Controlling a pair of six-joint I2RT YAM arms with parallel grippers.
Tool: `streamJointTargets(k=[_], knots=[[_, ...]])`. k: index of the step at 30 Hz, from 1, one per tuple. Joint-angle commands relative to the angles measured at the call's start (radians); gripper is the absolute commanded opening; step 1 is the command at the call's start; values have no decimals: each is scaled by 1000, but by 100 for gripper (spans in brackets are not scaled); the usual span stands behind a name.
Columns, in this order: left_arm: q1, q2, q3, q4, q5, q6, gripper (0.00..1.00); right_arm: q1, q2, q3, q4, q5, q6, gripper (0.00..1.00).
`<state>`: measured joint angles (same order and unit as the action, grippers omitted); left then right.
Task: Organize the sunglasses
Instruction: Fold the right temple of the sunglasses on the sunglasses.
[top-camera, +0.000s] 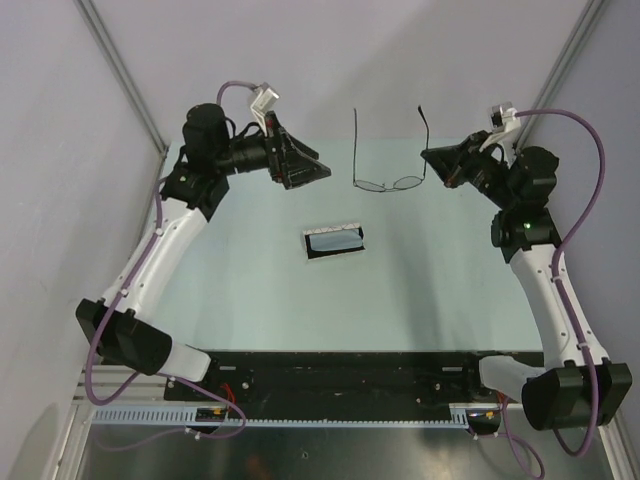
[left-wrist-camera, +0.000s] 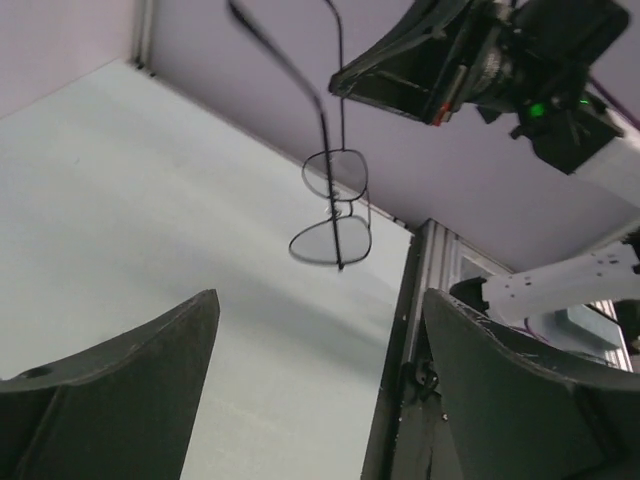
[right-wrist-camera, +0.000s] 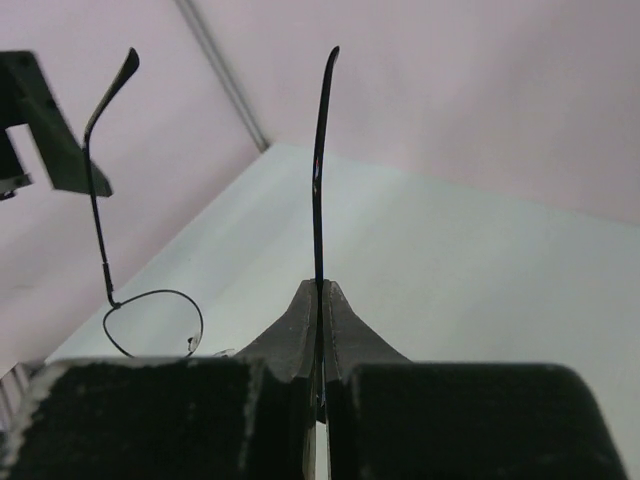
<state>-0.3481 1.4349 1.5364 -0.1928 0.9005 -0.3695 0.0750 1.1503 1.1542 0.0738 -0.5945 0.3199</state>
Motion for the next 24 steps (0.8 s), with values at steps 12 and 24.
streamJointTargets(k=[12,24], knots=[[-20,-51,93,35,489,72,100,52,-58,79,170,-284,74,0],[-89,-7,117,35,466,46,100,170,-26,105,156,-211,22,0]])
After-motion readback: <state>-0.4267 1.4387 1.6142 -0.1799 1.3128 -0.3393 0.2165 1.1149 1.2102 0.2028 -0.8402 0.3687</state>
